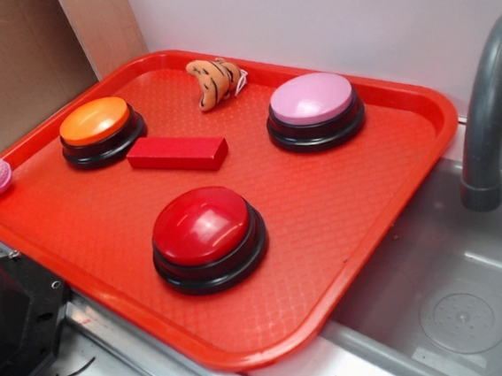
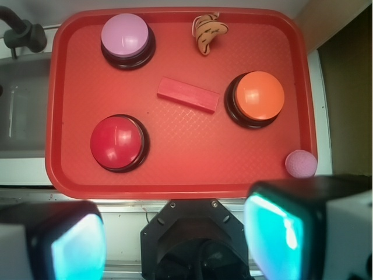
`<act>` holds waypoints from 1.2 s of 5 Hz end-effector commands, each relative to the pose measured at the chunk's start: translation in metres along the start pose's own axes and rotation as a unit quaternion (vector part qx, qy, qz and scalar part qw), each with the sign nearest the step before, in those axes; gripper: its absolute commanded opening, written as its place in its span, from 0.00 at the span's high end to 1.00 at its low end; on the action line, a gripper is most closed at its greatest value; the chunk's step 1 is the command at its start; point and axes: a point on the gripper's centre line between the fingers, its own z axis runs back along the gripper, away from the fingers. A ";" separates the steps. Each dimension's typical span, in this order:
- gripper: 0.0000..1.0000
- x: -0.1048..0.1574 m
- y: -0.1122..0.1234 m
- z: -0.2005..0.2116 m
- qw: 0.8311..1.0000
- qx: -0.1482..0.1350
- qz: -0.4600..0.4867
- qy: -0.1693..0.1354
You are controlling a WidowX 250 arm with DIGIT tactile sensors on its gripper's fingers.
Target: Push the red button.
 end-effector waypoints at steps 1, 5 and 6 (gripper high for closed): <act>0.00 0.000 0.000 0.000 1.000 0.000 0.000 0.000; 0.00 0.018 -0.076 -0.172 0.954 -0.035 -0.295 0.025; 0.00 0.025 -0.077 -0.181 0.948 -0.042 -0.313 0.032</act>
